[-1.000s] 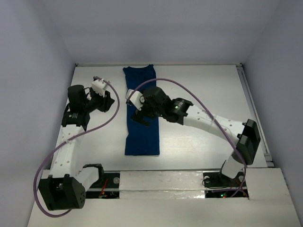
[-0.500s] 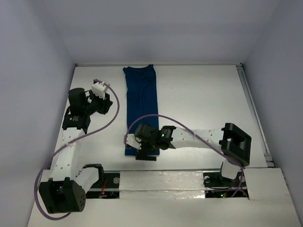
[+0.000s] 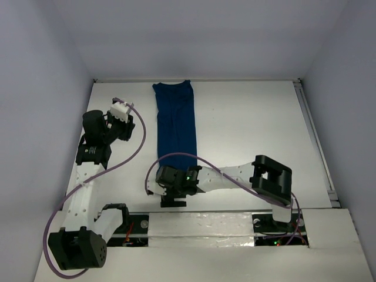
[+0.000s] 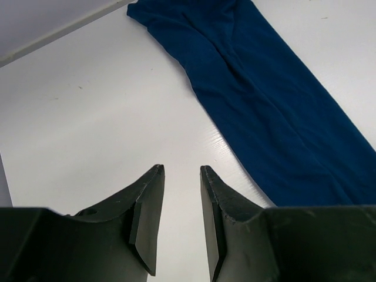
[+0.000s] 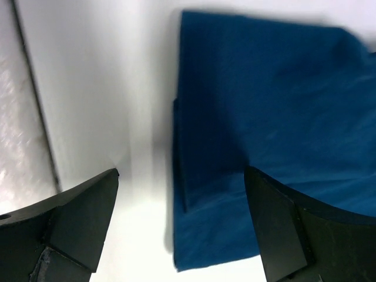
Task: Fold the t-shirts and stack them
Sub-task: Grab the bottom of the folded rectangular tshirt with right arm
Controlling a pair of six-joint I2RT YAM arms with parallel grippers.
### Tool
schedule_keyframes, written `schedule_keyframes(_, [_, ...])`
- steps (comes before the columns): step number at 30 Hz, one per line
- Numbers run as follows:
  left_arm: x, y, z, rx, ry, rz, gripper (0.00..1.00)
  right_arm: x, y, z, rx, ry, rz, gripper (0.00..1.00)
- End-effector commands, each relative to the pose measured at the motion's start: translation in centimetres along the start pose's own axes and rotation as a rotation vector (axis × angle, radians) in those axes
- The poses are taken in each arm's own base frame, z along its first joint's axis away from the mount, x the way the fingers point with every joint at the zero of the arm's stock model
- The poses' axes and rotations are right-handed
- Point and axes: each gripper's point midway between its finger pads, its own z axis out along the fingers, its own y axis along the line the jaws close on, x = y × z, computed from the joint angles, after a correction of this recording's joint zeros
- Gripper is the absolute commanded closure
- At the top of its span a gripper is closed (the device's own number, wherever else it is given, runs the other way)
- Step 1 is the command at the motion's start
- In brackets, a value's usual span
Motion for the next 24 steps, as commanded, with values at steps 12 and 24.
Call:
schedule_keyframes(12, [-1.2, 0.4, -0.3, -0.013, -0.051, 0.029, 0.73, -1.6, -2.4, -0.1, 0.115, -0.012, -0.003, 0.10])
schedule_keyframes(24, [-1.5, -0.1, -0.8, 0.008, -0.045, 0.037, 0.72, -0.2, 0.0, 2.4, -0.032, 0.068, -0.004, 0.30])
